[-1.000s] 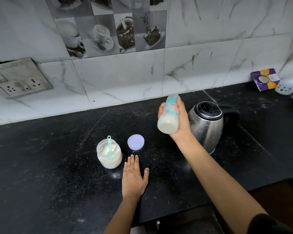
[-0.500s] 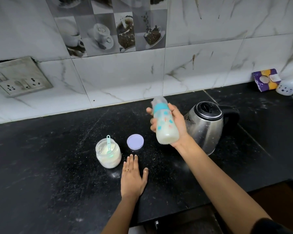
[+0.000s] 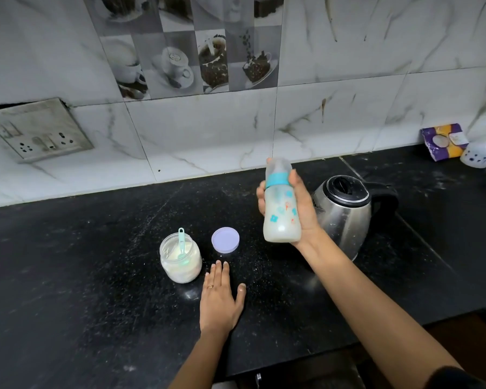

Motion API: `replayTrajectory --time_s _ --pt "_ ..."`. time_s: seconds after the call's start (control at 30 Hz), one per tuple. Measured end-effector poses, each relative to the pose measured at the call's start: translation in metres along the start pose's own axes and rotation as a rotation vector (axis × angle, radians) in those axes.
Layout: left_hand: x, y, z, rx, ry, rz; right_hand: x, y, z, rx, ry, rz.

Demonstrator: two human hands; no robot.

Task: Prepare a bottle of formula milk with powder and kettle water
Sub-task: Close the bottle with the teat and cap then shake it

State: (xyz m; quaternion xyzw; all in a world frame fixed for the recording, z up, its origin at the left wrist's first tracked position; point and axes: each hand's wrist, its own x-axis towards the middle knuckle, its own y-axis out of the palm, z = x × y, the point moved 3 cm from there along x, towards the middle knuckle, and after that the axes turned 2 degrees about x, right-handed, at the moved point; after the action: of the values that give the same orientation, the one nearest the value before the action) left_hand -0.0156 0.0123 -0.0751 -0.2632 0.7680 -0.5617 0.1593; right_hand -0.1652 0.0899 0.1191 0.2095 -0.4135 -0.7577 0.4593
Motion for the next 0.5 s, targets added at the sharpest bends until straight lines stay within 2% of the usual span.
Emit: replayTrajectory --time_s 0.1,0.23,0.33,0.43,0.5 --pt "0.0 0.0 0.001 0.001 -0.004 0.002 0.007 -0.008 0.007 0.074 -0.019 -0.105" --pt "0.001 0.0 0.0 -0.007 -0.006 0.006 0.008 -0.011 0.015 0.092 0.061 -0.136" --pt "0.0 0.0 0.001 -0.013 -0.01 0.004 0.008 -0.011 0.017 0.088 0.001 -0.185" --pt "0.0 0.0 0.001 -0.016 -0.014 0.007 0.003 -0.006 0.016 -0.073 -0.059 -0.042" --pt "0.001 0.0 0.001 -0.022 -0.013 0.001 0.004 0.0 0.017 -0.072 -0.104 -0.035"
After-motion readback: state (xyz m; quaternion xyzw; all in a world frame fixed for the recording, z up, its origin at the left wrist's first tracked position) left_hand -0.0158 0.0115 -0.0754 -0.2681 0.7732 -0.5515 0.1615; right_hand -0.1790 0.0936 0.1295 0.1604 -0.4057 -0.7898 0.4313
